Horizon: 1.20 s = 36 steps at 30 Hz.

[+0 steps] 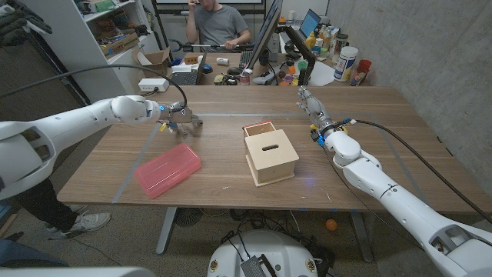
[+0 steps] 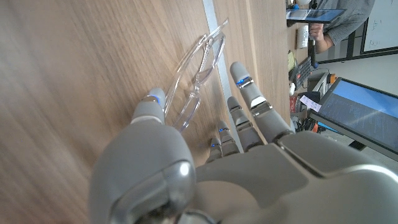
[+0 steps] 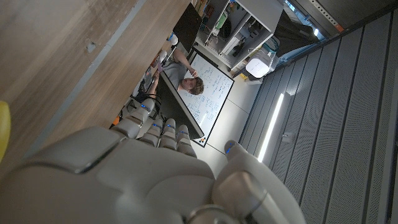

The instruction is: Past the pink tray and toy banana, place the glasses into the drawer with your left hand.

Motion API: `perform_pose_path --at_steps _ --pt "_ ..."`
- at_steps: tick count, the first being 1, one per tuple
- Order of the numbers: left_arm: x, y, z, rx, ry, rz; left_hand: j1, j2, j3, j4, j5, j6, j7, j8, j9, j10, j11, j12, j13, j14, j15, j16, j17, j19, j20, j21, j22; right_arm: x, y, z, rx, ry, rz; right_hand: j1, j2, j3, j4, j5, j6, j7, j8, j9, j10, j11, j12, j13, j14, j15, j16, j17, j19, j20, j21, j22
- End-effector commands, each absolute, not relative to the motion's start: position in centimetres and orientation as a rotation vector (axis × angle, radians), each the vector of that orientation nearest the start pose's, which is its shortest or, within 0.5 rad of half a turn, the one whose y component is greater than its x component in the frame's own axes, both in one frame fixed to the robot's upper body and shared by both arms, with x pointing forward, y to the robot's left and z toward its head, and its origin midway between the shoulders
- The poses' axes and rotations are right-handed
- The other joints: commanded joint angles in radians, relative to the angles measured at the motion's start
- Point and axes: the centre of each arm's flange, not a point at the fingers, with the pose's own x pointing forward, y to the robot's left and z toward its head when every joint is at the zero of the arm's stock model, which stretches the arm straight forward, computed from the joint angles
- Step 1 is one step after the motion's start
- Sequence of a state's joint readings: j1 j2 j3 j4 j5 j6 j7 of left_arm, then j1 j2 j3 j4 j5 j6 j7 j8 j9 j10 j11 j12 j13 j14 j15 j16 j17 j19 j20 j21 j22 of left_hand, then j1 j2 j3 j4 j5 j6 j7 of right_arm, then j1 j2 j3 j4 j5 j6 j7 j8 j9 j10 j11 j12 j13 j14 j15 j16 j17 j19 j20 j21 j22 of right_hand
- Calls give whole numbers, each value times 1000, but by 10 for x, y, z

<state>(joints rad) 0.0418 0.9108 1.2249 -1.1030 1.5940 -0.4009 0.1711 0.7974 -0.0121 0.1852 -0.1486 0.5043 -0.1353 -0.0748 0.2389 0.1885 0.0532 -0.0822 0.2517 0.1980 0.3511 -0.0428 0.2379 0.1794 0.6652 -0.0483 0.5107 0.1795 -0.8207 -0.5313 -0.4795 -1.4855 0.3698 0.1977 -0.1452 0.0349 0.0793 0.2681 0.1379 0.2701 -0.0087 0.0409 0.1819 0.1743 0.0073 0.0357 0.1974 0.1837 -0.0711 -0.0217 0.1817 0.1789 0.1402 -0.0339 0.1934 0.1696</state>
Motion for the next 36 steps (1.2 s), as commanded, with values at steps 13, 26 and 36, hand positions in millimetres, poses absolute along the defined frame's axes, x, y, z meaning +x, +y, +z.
perform_pose_path --at_steps 13,26,36 --pt "687 351 54 -3311 672 314 305 106 31 11 -87 344 20 59 11 591 -56 135 16 693 -189 66 14 379 -125 178 9 632 -223 5 -231 -673 177 13 21 -1 -2 7 13 0 10 6 8 0 1 4 15 1 11 1 8 -17 2 4" --pt "682 345 57 -3367 746 270 319 142 38 46 -124 773 109 165 19 887 -44 223 94 993 -179 121 76 478 -140 290 17 629 -230 1 -222 -680 169 18 21 1 -6 8 16 -3 10 6 9 1 0 4 20 2 10 0 8 -16 2 3" --pt "673 341 62 -3395 842 203 388 174 83 21 -166 1033 165 285 62 1038 -44 277 154 1052 -179 175 125 495 -140 349 22 627 -230 0 -226 -682 178 22 21 2 -9 9 17 -5 9 6 10 -2 0 4 22 0 10 -1 9 -17 2 3"
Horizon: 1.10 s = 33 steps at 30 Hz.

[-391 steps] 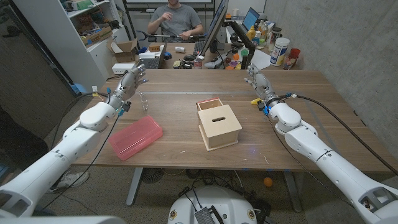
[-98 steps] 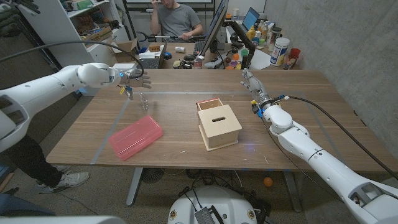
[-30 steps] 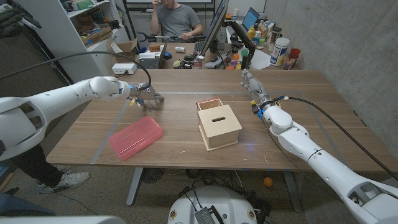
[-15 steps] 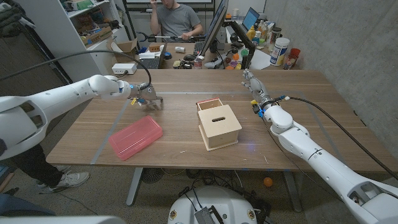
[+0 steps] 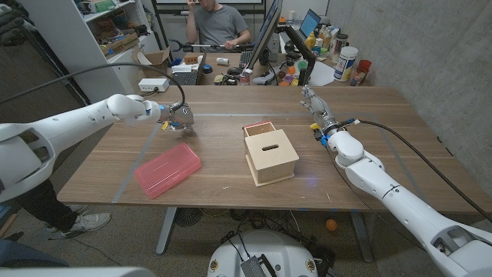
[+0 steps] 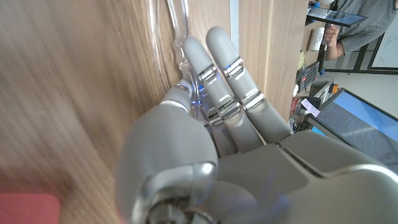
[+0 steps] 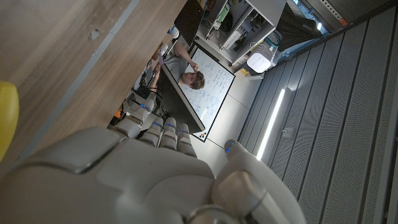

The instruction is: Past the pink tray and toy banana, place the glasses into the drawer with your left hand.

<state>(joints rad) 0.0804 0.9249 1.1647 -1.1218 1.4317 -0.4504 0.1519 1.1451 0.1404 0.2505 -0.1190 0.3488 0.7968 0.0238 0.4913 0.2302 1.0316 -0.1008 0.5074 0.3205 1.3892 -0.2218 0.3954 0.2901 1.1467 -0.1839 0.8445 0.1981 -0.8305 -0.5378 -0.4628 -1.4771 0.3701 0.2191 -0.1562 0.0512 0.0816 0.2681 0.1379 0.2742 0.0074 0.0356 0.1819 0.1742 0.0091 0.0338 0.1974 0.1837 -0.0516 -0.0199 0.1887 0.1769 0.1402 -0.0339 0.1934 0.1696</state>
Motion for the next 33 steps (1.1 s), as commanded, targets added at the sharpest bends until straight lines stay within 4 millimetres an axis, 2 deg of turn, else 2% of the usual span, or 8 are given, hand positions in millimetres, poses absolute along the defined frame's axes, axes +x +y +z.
perform_pose_path --at_steps 1,7,23,33 --pt "672 341 63 -3394 847 195 44 22 20 -11 -14 104 68 35 22 63 -27 23 34 15 -1 20 16 14 -5 17 4 627 -230 1 -226 -683 179 6 19 2 -9 5 1 0 9 6 9 0 0 4 3 -2 3 1 9 -17 2 3" --pt "667 342 67 -3413 862 138 58 21 30 -18 -34 112 71 47 34 76 -29 35 54 17 0 36 29 11 -7 29 5 627 -227 2 -230 -684 185 7 18 2 -10 5 1 0 9 6 8 1 -1 4 3 -1 2 1 9 -17 2 3" --pt "650 344 86 -3444 857 20 59 20 40 -13 -71 116 81 60 57 84 -28 56 91 17 2 62 51 -2 -6 49 5 631 -219 9 -227 -692 207 9 18 3 -11 5 3 0 9 6 9 1 -1 4 5 -2 1 2 8 -18 2 3" --pt "634 346 102 -3454 886 -89 57 15 46 -12 -93 123 73 66 70 86 -29 70 116 12 2 75 65 -16 -6 61 5 638 -214 10 -232 -681 230 10 18 3 -12 5 4 1 9 6 10 2 -1 4 7 -1 1 2 8 -18 2 3"
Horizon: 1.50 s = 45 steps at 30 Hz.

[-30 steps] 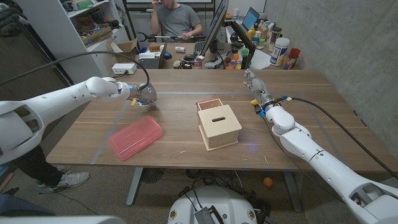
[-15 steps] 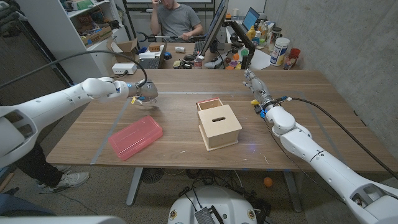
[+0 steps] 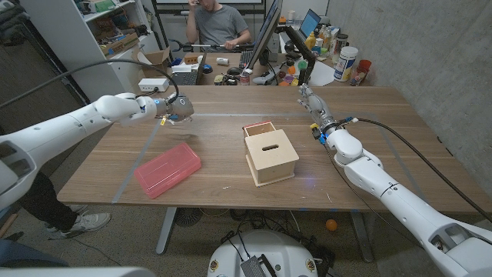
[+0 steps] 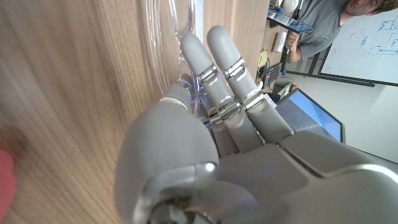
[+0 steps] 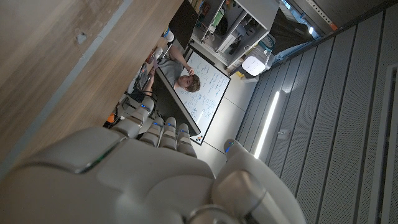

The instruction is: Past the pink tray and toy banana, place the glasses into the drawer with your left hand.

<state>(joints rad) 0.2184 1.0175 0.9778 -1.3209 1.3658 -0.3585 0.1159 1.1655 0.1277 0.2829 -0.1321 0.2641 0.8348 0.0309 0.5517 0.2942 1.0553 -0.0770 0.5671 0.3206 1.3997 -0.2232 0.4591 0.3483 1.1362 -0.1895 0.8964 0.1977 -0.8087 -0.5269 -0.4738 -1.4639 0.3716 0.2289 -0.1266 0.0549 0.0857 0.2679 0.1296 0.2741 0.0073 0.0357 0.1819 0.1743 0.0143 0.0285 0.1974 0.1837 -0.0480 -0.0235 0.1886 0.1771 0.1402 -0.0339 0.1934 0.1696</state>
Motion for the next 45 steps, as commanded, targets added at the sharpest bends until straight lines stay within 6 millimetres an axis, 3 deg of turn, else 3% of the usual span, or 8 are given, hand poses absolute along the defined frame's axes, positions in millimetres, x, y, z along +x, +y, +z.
perform_pose_path --at_steps 1,20,45 --pt "633 348 103 -3461 885 -96 37 28 14 1 -10 85 66 6 7 63 -54 12 118 1 4 12 7 -6 -1 11 5 639 -214 10 -230 -680 228 6 14 3 -4 5 4 1 8 6 6 8 -1 4 4 3 1 2 8 -17 2 3" --pt "617 348 128 -3486 1018 -316 33 25 22 3 -32 91 70 9 16 62 -56 26 148 -3 5 24 22 -15 -2 30 4 638 -215 8 -238 -679 238 7 14 2 -4 5 5 0 8 6 8 6 -1 5 5 2 0 2 7 -17 2 3" --pt "594 327 152 -3495 1414 -540 29 23 38 2 -52 95 69 8 28 58 -57 40 186 0 5 41 42 -30 -5 57 2 627 -225 11 -244 -691 228 8 14 2 -4 4 10 3 9 6 13 7 -1 5 10 5 0 2 8 -19 2 4"
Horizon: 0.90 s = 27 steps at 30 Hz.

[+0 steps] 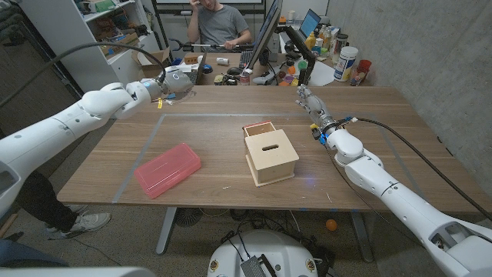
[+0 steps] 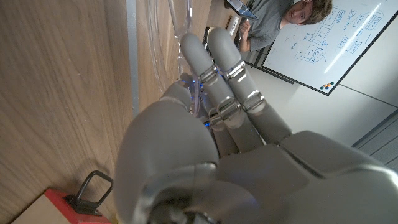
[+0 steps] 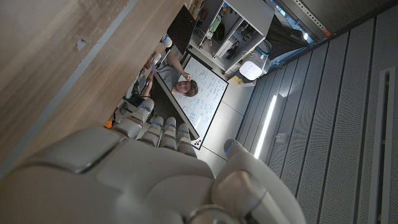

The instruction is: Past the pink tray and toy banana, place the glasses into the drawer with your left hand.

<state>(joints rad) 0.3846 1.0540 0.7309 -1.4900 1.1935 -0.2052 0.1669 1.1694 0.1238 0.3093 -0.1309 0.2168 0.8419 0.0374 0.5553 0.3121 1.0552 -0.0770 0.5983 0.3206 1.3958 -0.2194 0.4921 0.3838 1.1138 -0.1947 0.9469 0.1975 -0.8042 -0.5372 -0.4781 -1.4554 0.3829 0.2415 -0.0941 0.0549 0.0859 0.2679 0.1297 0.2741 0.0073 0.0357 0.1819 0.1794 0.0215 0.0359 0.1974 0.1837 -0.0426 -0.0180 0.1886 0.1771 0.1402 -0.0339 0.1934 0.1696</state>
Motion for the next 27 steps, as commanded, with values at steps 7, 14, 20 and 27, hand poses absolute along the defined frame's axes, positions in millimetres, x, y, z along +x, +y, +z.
perform_pose_path --at_steps 7,14,20,27 --pt "586 321 157 2167 -975 369 24 25 16 0 -9 89 63 3 12 63 -56 12 190 2 1 14 12 -10 0 16 1 623 -229 11 -250 -700 229 8 14 2 -4 4 11 3 9 1 6 0 -1 5 6 0 0 2 7 -19 2 4" --pt "581 312 159 2077 -1028 367 22 24 19 1 -11 87 64 1 16 59 -56 11 194 -1 2 17 16 -14 0 22 1 617 -233 10 -252 -705 224 8 14 2 -5 4 12 3 9 1 8 1 -1 5 7 0 0 2 7 -19 2 4" --pt "578 303 160 2044 -1070 364 21 23 23 0 -13 93 65 -1 14 59 -57 12 199 -2 1 20 20 -16 -1 29 0 613 -236 9 -251 -705 218 9 14 2 -5 4 12 2 9 1 8 2 -1 5 7 0 0 2 7 -20 2 4" --pt "573 298 161 1973 -1104 368 20 22 28 -2 -15 94 66 -3 16 65 -57 11 197 -1 1 25 25 -20 0 37 -1 608 -238 9 -252 -706 212 9 15 2 -5 4 12 3 8 1 9 2 -1 5 7 -1 -1 2 7 -20 2 4"
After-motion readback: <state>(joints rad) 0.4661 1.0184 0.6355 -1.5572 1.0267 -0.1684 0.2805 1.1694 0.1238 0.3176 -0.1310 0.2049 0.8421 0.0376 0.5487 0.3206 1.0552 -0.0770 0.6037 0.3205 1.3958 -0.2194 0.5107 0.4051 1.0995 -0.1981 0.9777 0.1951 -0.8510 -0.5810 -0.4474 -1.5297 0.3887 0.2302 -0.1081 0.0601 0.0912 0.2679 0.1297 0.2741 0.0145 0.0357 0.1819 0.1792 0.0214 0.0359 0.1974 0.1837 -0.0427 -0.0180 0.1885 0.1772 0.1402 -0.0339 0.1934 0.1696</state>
